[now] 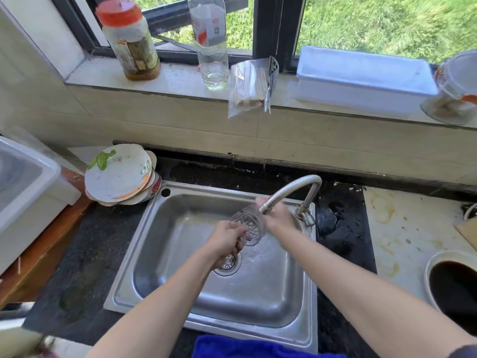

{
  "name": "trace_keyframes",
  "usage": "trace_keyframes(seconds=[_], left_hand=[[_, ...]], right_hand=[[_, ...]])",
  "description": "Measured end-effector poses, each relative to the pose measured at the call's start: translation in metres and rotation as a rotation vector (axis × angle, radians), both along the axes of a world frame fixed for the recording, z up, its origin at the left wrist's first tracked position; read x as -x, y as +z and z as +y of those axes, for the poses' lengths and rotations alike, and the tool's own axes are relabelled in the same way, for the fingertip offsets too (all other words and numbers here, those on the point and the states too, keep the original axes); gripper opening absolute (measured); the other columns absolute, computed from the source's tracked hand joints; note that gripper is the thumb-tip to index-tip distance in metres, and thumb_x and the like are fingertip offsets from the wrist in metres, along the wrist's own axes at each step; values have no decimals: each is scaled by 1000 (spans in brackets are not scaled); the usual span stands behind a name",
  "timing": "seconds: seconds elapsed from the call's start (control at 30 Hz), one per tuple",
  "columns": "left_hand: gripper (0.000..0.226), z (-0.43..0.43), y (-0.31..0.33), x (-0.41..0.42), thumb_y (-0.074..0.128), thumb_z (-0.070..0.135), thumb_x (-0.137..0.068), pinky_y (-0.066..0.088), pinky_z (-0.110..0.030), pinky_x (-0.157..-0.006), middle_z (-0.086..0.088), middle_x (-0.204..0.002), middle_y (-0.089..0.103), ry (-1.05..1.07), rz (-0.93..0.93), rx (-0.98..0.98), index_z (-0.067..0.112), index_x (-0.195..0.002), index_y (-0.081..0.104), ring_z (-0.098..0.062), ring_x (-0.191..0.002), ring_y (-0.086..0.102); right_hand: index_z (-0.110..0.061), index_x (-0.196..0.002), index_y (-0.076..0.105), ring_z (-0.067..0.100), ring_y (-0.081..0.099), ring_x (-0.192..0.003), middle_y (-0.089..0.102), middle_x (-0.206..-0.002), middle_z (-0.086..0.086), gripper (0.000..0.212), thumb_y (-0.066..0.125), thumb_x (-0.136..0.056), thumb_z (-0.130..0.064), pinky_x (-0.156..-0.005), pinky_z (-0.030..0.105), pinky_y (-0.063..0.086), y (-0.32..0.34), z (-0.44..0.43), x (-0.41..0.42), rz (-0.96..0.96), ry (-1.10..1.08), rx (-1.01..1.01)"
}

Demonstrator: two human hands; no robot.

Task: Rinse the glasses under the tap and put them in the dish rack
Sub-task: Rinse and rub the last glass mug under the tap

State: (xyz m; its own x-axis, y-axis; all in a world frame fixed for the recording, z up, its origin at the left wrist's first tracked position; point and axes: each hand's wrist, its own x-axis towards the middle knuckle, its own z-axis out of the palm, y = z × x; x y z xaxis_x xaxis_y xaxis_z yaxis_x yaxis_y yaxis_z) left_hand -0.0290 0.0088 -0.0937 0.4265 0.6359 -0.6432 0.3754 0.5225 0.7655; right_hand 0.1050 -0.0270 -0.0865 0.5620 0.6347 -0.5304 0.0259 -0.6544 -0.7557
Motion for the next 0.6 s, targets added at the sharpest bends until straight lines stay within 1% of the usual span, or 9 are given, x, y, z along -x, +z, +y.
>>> trace_keyframes(seconds=[0.1,0.17,0.2,0.27,0.33,0.4,0.47,0.53,0.6], left_hand=[[17,2,-2,5,52,0,-92,21,-15,-33,-5,-55,56,25,-50,132,6,-76,56,-6,-34,40],[15,0,3,7,53,1,-91,27,-15,-35,-10,-64,60,-21,-119,254,6,-78,57,-7,-38,43],[12,-2,5,8,53,1,-91,30,-15,-36,-14,-70,61,-47,-141,294,5,-81,58,-8,-40,44],[6,-1,8,6,53,3,-92,34,-18,-37,-19,-78,62,-103,-108,255,0,-91,58,-10,-41,48],[6,5,10,4,57,4,-92,40,-21,-38,-15,-76,62,-191,40,-11,2,-98,56,-11,-40,53],[3,14,14,2,60,6,-89,43,-22,-39,-8,-69,63,-307,197,-389,9,-90,60,-11,-42,55],[17,21,17,-4,53,9,-91,44,-23,-48,-10,-73,70,-473,338,-642,9,-77,63,-14,-47,54],[26,21,14,-6,46,10,-93,46,-24,-48,-15,-73,71,-496,384,-626,7,-70,58,-17,-44,55],[24,17,4,-6,43,8,-94,37,-21,-37,-16,-62,66,-370,303,-430,2,-75,55,-16,-31,49]], right_hand=[[-31,-108,53,19,55,-102,57,-108,-8,26,54,-93,-52,-95,41,46,0,-7,8,166,16,-71],[-26,-96,64,22,60,-94,64,-100,-2,23,54,-93,-46,-84,42,52,-1,-2,-4,292,-107,9],[-25,-96,67,22,60,-92,64,-99,0,24,54,-93,-45,-77,40,53,-1,-2,-10,357,-154,56],[-25,-108,68,25,61,-96,64,-107,2,34,53,-88,-48,-80,44,55,3,0,-18,378,-161,114],[-20,-109,68,22,60,-82,65,-95,4,35,46,-91,-40,-78,39,55,4,3,-20,318,-141,133],[-13,-112,67,16,51,-65,57,-80,2,34,40,-97,-26,-62,28,44,10,5,-20,212,-64,169],[-9,-116,65,16,52,-66,56,-78,2,34,37,-98,-18,-59,25,41,7,7,-20,4,39,191],[-18,-111,65,23,61,-86,64,-91,1,28,42,-97,-25,-70,30,45,10,3,-7,-166,52,116],[-24,-113,62,27,57,-110,62,-117,2,30,47,-93,-41,-87,38,46,10,-6,14,-275,85,24]])
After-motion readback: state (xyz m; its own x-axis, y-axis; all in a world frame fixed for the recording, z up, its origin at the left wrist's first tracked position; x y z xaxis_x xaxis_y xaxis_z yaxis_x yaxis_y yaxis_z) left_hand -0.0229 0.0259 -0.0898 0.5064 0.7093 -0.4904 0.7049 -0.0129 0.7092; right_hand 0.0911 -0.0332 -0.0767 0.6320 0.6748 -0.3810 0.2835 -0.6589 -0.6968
